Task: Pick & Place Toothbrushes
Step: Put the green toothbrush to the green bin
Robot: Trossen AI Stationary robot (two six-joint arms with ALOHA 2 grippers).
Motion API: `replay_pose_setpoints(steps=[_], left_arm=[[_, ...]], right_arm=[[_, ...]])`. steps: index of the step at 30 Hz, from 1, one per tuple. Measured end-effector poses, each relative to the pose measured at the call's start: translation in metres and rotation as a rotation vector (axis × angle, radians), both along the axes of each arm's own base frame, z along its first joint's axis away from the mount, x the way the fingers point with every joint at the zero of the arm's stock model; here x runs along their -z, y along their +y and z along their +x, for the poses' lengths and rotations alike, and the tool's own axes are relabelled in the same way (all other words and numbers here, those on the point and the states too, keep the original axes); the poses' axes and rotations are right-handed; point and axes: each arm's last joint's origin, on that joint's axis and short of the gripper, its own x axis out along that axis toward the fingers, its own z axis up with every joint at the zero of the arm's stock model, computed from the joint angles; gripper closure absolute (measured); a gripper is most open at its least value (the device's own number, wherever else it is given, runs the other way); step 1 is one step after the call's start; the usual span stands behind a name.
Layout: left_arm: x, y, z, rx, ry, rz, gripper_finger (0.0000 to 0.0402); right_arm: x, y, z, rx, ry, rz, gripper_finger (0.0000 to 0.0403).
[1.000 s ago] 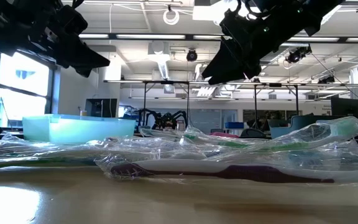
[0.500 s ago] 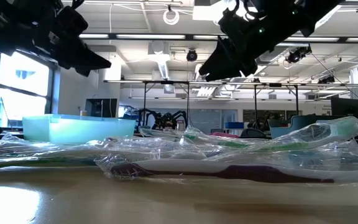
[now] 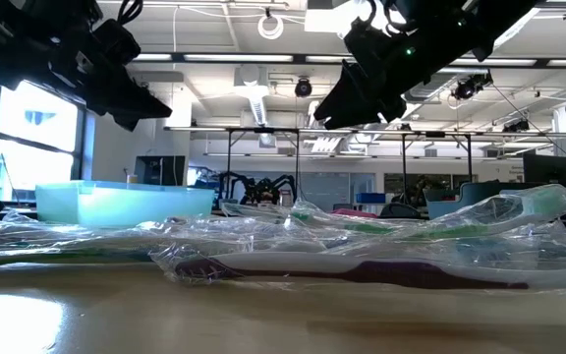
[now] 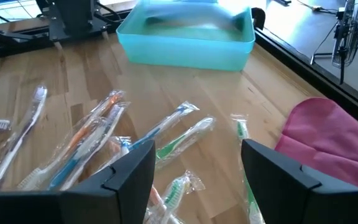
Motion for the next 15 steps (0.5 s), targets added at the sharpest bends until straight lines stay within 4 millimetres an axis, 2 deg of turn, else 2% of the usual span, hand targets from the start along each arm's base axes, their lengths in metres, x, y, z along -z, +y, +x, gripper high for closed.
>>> replay_pose_setpoints(steps=[15], left_arm=[[0.0005,0.0,-0.0001,-0.001,0.006,-0.001,0.04]], right_arm=[[0.0,0.0004,0.0,0.002,-0.003,0.007,0.0172]])
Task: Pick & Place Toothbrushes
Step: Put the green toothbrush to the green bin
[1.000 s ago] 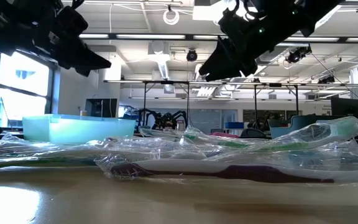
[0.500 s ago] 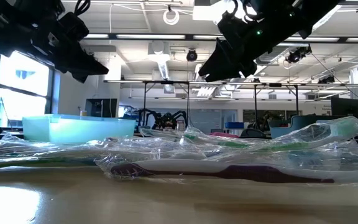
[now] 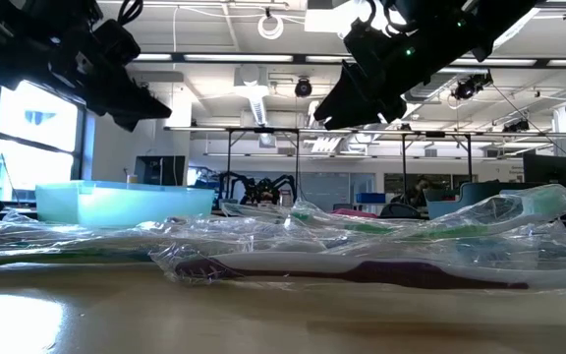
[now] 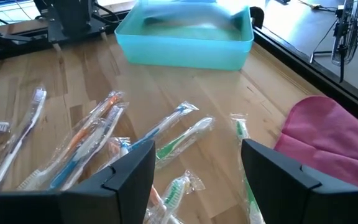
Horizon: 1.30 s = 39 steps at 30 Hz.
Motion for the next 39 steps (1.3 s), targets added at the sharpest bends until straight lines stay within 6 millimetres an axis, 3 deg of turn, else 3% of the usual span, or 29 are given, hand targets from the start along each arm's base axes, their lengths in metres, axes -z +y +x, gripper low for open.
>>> replay_pose_setpoints(steps=[8,20,28,32,39], left_arm=[[0.0,0.0,0.0,0.0,0.0,0.0,0.04],[0.0,0.0,0.0,-0.003,0.0,0.001,0.04],[0.0,0.0,0.0,-0.004,-0.001,0.002,0.04],[0.0,0.0,0.0,-0.004,-0.001,0.002,0.04],[-0.001,0.0,0.0,-0.004,-0.005,0.003,0.04]], right_arm=[[-0.001,0.004,0.001,-0.059,-0.022,0.059,0.0172],[-0.003,0.03,0.001,-0.031,-0.052,0.013,0.0172],[-0.003,0.03,0.001,-0.021,-0.021,0.027,0.0172],[0.011,0.027,0.005,-0.006,0.032,0.042,0.0172],[0.054,0.023,0.027,-0.002,0.078,0.048,0.0172]])
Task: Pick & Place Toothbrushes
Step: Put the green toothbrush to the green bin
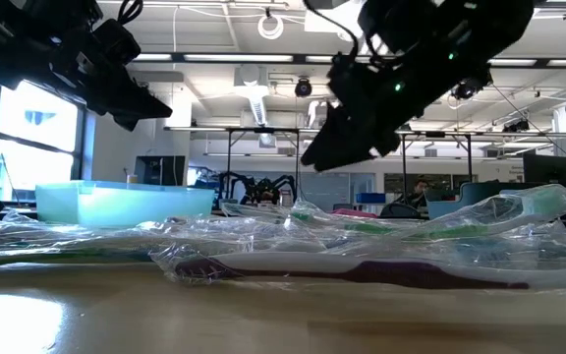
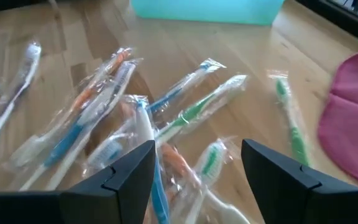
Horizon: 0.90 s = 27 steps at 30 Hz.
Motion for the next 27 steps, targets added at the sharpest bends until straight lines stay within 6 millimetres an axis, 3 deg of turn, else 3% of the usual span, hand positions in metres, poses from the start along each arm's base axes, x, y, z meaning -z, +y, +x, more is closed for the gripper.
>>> replay_pose_setpoints(steps=[14,21,27], left_arm=[[0.0,0.0,0.0,0.001,0.004,-0.001,0.04],[0.0,0.0,0.0,0.002,0.004,-0.001,0.04],[0.0,0.0,0.0,0.003,0.004,-0.002,0.04]], right_arm=[[0.04,-0.014,0.008,0.052,0.073,0.08,0.0172],[0.043,-0.014,0.01,0.055,0.059,0.074,0.0173],[0.044,-0.014,0.01,0.055,0.063,0.074,0.0222]])
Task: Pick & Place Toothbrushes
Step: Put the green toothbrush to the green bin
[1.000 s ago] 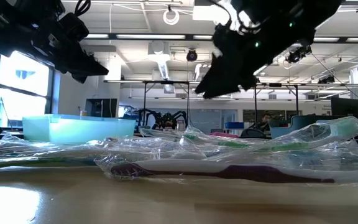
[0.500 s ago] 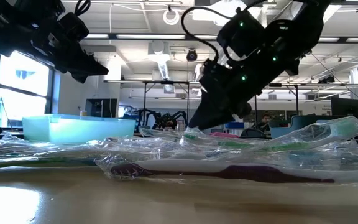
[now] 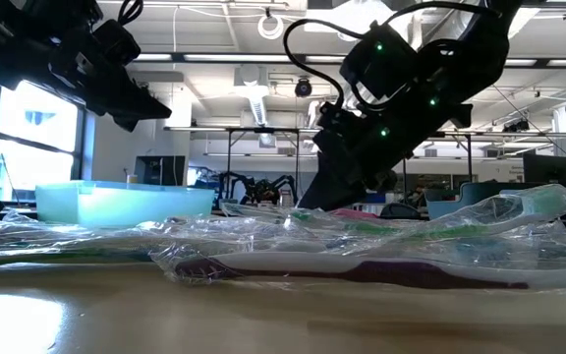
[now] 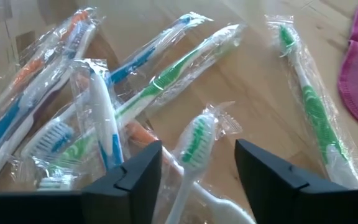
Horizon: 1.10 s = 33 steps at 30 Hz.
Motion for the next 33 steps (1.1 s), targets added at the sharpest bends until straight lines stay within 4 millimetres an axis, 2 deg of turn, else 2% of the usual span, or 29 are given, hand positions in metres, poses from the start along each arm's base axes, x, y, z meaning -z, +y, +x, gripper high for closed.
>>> replay_pose_setpoints(steps=[14,25,33], left_arm=[[0.0,0.0,0.0,-0.001,0.0,0.0,0.04],[0.0,0.0,0.0,-0.003,0.0,0.001,0.04],[-0.001,0.0,0.0,-0.003,-0.011,0.003,0.04]], right_arm=[[0.0,0.0,0.0,-0.001,0.0,0.004,0.0391],[-0.003,0.002,0.001,-0.03,-0.034,0.053,0.0399],[-0.028,0.002,0.002,-0.055,-0.137,0.014,0.0399]])
